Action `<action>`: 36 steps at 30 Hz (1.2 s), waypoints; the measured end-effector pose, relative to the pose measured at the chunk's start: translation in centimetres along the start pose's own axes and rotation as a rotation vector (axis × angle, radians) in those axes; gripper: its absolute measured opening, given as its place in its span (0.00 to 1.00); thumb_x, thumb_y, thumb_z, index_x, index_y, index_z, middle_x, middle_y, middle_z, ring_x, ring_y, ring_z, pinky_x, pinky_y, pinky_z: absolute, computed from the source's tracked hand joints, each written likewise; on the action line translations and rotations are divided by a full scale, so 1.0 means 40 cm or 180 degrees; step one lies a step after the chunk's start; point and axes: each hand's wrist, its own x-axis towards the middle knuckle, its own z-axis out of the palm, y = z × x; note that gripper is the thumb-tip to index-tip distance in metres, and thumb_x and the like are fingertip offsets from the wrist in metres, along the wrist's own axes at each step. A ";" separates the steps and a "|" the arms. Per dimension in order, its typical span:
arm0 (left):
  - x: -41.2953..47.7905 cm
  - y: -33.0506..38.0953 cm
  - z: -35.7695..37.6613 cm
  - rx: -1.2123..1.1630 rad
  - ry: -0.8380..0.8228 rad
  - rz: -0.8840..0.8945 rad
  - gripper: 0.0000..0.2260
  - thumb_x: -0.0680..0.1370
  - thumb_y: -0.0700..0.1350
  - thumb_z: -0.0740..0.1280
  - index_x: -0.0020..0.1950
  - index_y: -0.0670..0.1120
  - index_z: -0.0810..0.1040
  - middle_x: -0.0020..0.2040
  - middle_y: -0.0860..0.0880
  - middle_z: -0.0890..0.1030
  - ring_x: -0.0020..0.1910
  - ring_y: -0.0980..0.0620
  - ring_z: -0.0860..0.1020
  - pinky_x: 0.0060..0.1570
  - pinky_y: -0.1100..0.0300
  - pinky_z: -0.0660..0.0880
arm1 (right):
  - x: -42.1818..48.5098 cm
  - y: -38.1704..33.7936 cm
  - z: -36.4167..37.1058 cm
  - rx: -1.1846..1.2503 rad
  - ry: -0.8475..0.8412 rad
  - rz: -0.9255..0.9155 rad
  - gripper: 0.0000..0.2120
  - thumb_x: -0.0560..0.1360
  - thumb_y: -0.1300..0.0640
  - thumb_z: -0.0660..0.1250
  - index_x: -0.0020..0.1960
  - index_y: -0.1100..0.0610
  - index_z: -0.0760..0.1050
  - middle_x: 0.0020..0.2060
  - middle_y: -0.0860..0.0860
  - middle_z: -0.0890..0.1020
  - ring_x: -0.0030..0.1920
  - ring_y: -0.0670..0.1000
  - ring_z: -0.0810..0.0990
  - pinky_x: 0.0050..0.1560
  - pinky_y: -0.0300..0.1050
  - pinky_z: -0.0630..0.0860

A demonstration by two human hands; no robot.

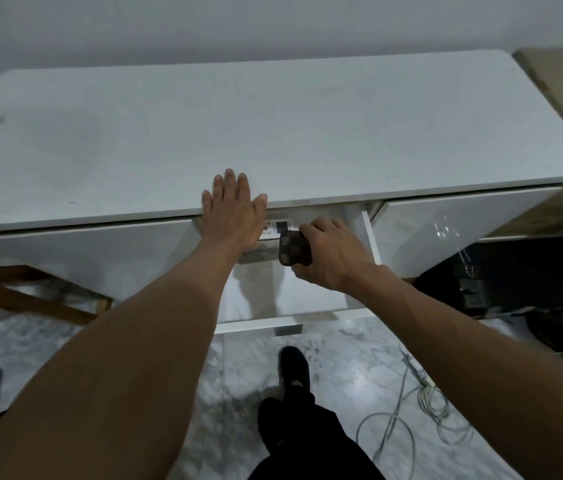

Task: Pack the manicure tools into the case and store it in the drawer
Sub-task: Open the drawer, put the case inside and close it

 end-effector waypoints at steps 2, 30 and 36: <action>0.006 0.006 0.000 -0.0010 0.0071 0.0016 0.28 0.83 0.56 0.44 0.80 0.43 0.48 0.80 0.43 0.46 0.79 0.43 0.44 0.76 0.44 0.43 | -0.002 0.003 0.020 -0.0003 -0.0061 0.0016 0.27 0.70 0.44 0.68 0.64 0.57 0.70 0.60 0.56 0.74 0.62 0.61 0.71 0.60 0.54 0.75; 0.073 -0.007 0.104 0.0219 0.1292 0.0076 0.27 0.82 0.55 0.45 0.79 0.45 0.57 0.79 0.43 0.58 0.78 0.44 0.55 0.74 0.46 0.50 | 0.172 0.043 0.284 -0.0056 -0.0851 0.0235 0.33 0.69 0.48 0.71 0.69 0.59 0.66 0.62 0.59 0.71 0.61 0.62 0.70 0.59 0.58 0.75; 0.078 -0.008 0.110 0.0244 0.1354 0.0081 0.26 0.82 0.54 0.46 0.78 0.45 0.58 0.79 0.43 0.59 0.78 0.44 0.56 0.74 0.46 0.50 | 0.198 0.050 0.313 -0.0084 -0.0841 0.0237 0.39 0.68 0.50 0.72 0.73 0.61 0.60 0.63 0.59 0.71 0.60 0.62 0.71 0.59 0.58 0.75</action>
